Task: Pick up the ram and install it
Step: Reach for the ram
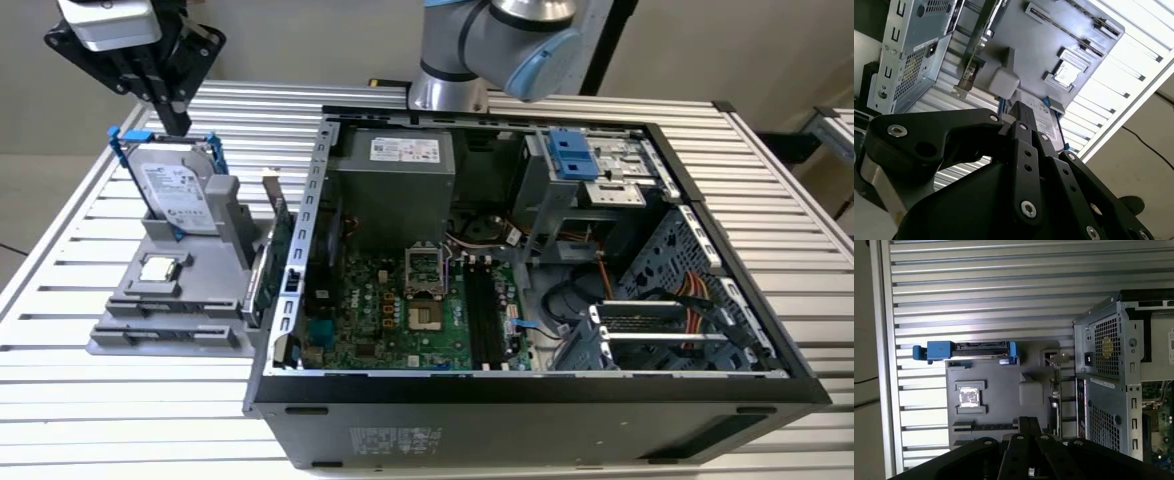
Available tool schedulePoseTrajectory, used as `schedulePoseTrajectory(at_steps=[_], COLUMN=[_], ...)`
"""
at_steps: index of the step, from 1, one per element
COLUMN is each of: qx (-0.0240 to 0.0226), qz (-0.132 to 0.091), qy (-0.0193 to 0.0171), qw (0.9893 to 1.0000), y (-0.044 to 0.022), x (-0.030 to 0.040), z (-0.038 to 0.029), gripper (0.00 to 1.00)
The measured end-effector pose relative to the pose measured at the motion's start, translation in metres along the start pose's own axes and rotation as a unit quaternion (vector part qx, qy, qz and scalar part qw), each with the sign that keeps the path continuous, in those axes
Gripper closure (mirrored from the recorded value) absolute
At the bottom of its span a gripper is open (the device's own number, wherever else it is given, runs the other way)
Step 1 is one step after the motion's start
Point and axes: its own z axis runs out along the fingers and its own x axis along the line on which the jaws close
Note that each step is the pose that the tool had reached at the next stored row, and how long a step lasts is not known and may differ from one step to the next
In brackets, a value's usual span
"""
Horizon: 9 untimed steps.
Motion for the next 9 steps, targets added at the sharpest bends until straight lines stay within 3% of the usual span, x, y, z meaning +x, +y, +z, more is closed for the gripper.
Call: schedulePoseTrajectory(at_steps=[9], qx=[0.0000], qz=[0.000], qy=[0.0000], qw=[1.0000], y=[-0.0006], x=[0.0084], z=[0.0001], gripper=[1.00])
